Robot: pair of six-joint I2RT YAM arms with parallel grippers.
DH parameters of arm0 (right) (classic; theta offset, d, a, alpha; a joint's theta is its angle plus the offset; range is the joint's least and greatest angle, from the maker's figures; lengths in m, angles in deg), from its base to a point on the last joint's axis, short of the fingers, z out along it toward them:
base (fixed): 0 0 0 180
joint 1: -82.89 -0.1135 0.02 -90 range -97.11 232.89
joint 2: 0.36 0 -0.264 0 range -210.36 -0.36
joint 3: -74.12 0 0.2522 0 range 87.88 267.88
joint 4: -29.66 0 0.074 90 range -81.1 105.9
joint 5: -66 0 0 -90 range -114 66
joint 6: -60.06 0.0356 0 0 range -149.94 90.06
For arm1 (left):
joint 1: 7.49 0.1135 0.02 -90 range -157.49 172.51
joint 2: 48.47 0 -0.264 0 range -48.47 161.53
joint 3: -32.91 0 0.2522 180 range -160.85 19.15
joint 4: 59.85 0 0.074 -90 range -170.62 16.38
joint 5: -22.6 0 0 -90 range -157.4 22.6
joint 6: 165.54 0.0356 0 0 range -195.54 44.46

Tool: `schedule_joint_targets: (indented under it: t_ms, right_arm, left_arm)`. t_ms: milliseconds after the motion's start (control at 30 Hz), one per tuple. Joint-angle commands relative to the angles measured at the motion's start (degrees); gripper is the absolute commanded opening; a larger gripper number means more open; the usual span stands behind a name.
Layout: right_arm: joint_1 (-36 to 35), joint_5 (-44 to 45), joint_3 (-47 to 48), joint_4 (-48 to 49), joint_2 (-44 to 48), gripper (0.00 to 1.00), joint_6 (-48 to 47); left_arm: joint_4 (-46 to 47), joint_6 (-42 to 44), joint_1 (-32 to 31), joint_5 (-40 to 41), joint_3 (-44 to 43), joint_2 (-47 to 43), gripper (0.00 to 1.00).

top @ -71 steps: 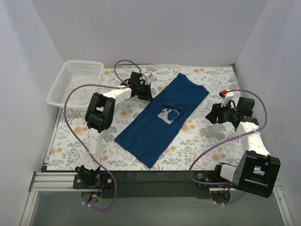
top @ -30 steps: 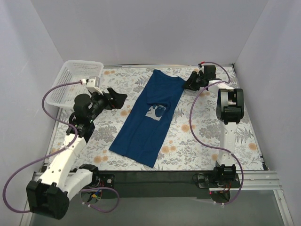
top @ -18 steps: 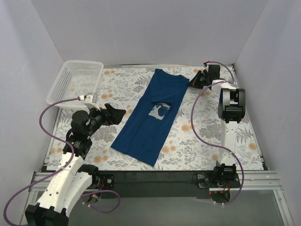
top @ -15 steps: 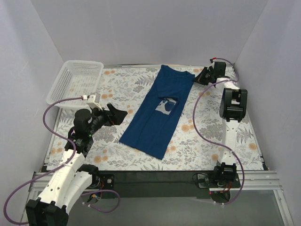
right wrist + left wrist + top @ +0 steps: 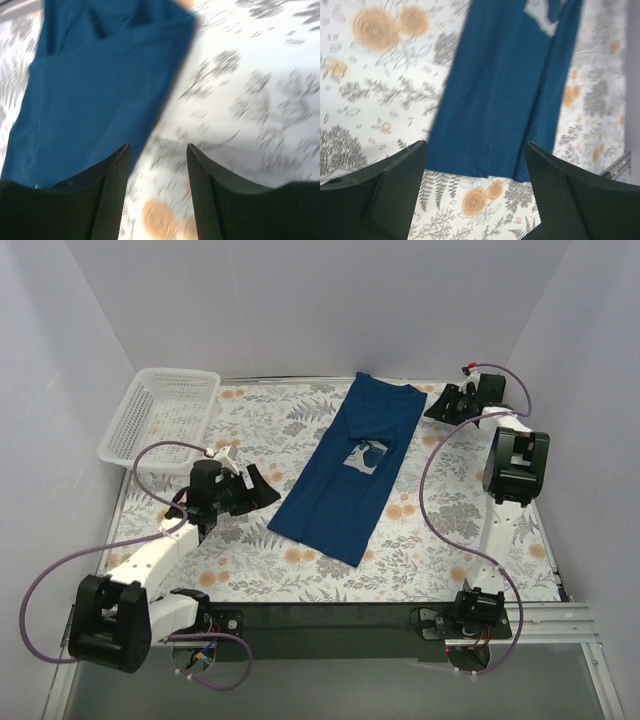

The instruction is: Fold and stack the t-shirts

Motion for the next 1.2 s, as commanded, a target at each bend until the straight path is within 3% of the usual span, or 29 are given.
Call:
schedule_joint_targets:
  t_ms: [0, 67, 100, 200, 333, 467, 767, 933, 1167]
  right_arm:
    - [0.3, -8.0, -13.2, -1.9, 14.2, 0.48, -14.4]
    - [0.2, -16.8, -21.3, -2.6, 23.9, 0.50, -20.3]
    - [-0.2, -19.2, -30.7, -2.7, 27.2, 0.51, -24.6]
    - [-1.8, -22.6, -44.3, -6.6, 38.8, 0.53, -31.7]
    - [-2.4, -25.3, -54.6, -11.3, 49.3, 0.53, -37.0]
    - [-2.4, -25.2, -58.1, -14.3, 57.0, 0.53, -38.9]
    - [-2.4, -26.6, -60.1, -16.2, 62.7, 0.53, -38.8]
    - [-2.4, -26.6, -61.5, -17.0, 65.1, 0.52, -40.1]
    - [-2.4, -28.2, -61.0, -22.2, 67.3, 0.53, -48.3]
  left_arm:
    - [-2.8, -1.8, -2.2, 6.5, -2.1, 5.7, 0.72]
    - [-3.8, -1.4, -4.9, 10.0, -3.4, 8.3, 0.71]
    - [-3.8, -1.3, -5.7, 12.0, -4.7, 11.0, 0.71]
    - [-3.1, 0.6, -8.3, 15.1, -7.4, 16.3, 0.70]
    - [-4.7, 4.4, -10.2, 17.0, -11.6, 23.0, 0.62]
    - [-8.4, 5.5, -11.2, 16.1, -13.2, 25.4, 0.49]
    - [-13.2, 5.3, -13.1, 15.4, -10.6, 24.7, 0.32]
    - [-14.4, 4.5, -13.3, 15.6, -9.4, 23.6, 0.04]
    - [-19.3, -0.1, -14.6, 11.7, -7.0, 16.6, 0.00]
